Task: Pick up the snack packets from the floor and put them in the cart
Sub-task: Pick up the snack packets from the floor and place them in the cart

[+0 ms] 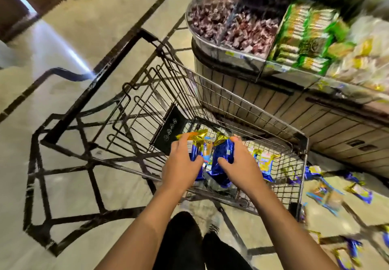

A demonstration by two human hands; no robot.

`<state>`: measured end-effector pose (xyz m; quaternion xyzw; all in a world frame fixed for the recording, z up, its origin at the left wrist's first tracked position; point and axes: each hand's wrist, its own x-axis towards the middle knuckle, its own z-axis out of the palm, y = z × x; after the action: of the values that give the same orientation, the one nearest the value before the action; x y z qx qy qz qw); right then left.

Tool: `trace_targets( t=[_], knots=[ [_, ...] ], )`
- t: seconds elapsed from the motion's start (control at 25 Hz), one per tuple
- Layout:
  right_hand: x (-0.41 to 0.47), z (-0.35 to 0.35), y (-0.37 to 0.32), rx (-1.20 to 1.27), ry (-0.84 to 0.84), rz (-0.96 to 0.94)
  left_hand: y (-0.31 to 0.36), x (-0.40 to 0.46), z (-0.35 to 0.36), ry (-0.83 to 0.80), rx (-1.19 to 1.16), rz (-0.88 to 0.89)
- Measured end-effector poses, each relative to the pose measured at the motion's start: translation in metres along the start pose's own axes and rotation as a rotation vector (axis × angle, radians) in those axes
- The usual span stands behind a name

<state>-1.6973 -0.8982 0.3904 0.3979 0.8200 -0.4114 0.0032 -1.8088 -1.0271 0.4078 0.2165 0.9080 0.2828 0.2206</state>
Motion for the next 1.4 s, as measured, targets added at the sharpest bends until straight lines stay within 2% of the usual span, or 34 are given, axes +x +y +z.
trace_targets(
  t=[0.4,0.68,0.8,1.12,1.4],
  knots=[
    [0.110,0.034,0.011,-0.038,-0.001,0.220,-0.029,0.148,0.030,-0.184,-0.001,-0.001],
    [0.178,0.075,0.036,-0.058,-0.064,0.370,-0.061,0.221,0.089,-0.343,0.005,-0.043],
    [0.199,0.097,0.056,-0.101,-0.069,0.393,-0.075,0.240,0.125,-0.353,0.025,-0.057],
    [0.248,0.171,0.118,-0.208,-0.217,0.413,-0.147,0.270,0.207,-0.334,0.172,-0.028],
    [0.249,0.191,0.148,-0.249,-0.193,0.463,-0.168,0.269,0.237,-0.310,0.095,-0.103]
  ],
)
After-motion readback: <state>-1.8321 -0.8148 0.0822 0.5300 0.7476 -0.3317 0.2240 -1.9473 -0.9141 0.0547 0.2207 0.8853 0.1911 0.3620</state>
